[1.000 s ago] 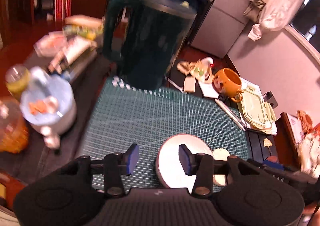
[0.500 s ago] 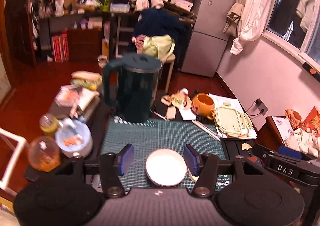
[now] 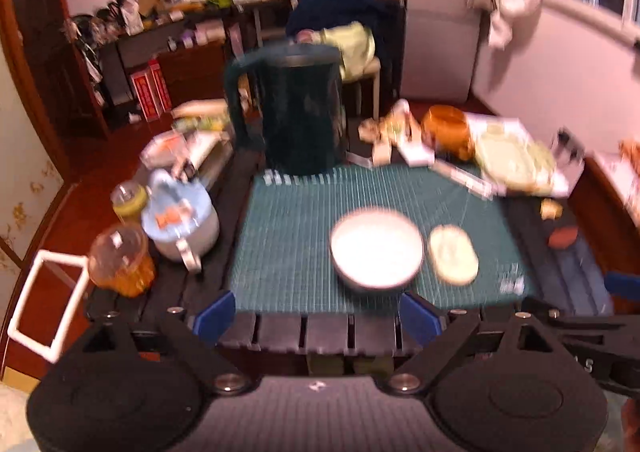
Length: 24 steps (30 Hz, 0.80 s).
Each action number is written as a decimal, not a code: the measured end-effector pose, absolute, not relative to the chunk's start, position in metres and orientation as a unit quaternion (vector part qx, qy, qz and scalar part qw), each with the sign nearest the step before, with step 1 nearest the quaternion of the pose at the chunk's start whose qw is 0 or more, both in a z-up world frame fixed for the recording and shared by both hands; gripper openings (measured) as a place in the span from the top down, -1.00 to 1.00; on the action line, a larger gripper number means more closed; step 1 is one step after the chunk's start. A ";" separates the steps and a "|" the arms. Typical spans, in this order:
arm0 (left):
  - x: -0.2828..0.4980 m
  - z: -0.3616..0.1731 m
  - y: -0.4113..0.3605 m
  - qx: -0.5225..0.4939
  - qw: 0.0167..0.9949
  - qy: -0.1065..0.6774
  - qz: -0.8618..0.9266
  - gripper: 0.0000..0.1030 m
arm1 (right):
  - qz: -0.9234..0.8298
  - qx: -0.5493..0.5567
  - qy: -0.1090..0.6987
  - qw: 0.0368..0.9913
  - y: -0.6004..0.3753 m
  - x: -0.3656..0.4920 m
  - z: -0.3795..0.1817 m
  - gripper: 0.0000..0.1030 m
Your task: Clean bowl
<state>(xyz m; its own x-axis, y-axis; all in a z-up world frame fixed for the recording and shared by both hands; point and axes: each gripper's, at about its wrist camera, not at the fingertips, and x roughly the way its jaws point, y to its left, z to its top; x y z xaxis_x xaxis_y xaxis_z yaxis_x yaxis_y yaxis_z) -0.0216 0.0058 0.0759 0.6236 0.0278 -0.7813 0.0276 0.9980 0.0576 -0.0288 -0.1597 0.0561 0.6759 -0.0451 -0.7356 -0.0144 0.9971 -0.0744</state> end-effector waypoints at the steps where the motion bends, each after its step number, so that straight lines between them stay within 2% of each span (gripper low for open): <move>1: -0.020 0.073 0.006 0.029 0.901 0.433 0.001 -0.73 | -0.010 -0.033 0.402 0.915 -0.161 -0.029 0.052 -0.82; 7: -0.019 0.060 0.011 0.002 0.907 0.420 0.016 -0.73 | -0.012 -0.014 0.401 0.916 -0.166 -0.028 0.021 -0.83; 14: -0.007 0.034 0.010 0.010 0.880 0.475 0.031 -0.73 | -0.003 0.001 0.417 0.909 -0.169 -0.018 0.005 -0.83; 24: -0.005 0.025 0.007 0.018 0.871 0.489 0.033 -0.73 | -0.009 0.028 0.426 0.904 -0.176 -0.011 -0.004 -0.83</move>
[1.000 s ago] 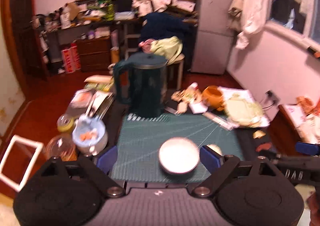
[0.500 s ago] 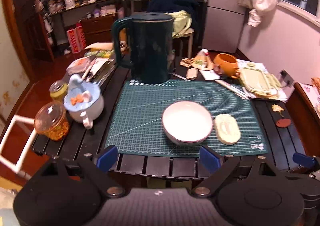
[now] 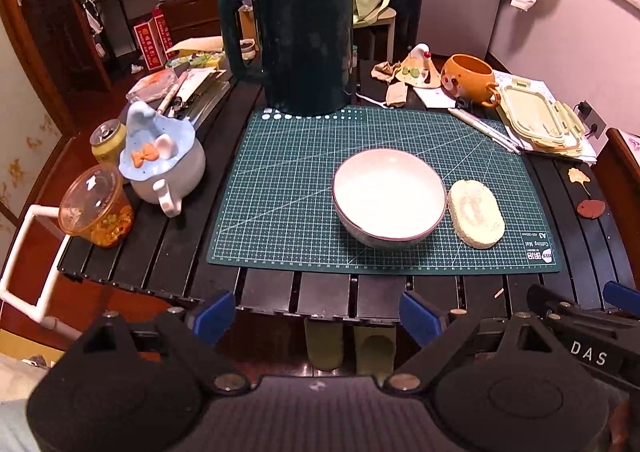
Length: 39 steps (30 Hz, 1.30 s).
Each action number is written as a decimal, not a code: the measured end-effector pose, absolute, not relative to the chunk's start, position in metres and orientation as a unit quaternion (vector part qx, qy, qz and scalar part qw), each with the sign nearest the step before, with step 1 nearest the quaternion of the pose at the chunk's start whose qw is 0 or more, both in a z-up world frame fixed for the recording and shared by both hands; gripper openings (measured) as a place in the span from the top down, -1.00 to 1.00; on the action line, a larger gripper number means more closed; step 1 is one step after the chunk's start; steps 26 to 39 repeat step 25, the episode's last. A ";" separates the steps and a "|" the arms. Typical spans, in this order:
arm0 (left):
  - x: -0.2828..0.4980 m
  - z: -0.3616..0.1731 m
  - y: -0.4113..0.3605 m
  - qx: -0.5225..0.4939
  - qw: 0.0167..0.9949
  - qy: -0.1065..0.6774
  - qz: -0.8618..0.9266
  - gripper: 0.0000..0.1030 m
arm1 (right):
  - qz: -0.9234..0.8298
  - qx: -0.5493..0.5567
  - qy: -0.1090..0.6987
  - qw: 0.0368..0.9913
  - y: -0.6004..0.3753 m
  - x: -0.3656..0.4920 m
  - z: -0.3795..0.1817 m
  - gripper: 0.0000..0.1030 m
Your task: Clean bowl
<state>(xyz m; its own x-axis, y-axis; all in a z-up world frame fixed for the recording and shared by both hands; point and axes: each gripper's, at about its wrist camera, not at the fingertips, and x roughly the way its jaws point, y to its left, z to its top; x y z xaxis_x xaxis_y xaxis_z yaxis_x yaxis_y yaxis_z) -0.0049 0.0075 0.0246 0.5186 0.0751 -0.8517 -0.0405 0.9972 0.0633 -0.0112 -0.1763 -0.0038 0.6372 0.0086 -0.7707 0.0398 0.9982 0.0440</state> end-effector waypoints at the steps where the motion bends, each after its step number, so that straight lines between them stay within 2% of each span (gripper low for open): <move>1: -0.005 0.024 0.007 0.018 0.871 0.490 0.033 -0.73 | -0.008 0.029 0.428 0.903 -0.177 -0.011 -0.005 -0.83; 39: -0.003 0.022 0.009 0.015 0.869 0.494 0.030 -0.73 | -0.007 0.025 0.438 0.899 -0.176 -0.008 -0.009 -0.83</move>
